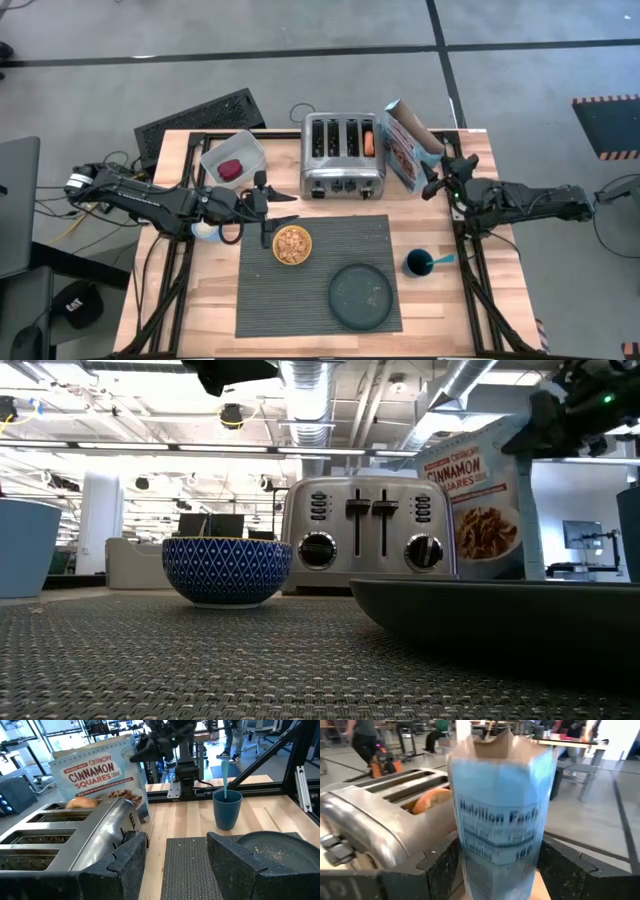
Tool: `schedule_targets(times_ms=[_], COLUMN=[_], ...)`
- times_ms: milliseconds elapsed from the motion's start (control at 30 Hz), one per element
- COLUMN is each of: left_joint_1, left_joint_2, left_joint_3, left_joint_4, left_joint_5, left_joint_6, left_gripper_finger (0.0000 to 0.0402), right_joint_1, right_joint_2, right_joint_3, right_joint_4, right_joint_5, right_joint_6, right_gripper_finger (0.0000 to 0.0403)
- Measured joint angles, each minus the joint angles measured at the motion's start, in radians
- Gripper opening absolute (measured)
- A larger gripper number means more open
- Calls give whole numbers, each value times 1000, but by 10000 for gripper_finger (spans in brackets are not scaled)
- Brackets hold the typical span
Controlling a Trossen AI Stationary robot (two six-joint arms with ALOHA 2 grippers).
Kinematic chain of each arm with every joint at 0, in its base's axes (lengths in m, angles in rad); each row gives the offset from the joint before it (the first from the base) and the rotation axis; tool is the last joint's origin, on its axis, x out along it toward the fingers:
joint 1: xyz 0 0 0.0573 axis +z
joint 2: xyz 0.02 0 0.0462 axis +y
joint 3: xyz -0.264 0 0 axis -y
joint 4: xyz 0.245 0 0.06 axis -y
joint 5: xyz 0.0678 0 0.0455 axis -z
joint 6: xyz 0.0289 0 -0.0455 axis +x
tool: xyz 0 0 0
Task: Arrange a breakfast setting
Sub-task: Pour the cereal from the blue cereal box into the yellow bowl, then put the toasted bagel on the black plate
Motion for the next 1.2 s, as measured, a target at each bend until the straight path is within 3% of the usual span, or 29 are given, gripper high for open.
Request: schedule_targets(times_ms=[400, 1200], left_joint_1=[0, 0], left_joint_2=[0, 0], left_joint_3=[0, 0], left_joint_4=[0, 0], left_joint_5=[1, 1], left_joint_6=[0, 12], left_gripper_finger=[195, 195], right_joint_1=[0, 0], right_joint_2=[0, 0], right_joint_3=[87, 271], right_joint_4=[-50, -52], right_joint_5=[-100, -107], right_joint_6=[-11, -29], right_gripper_finger=[276, 276])
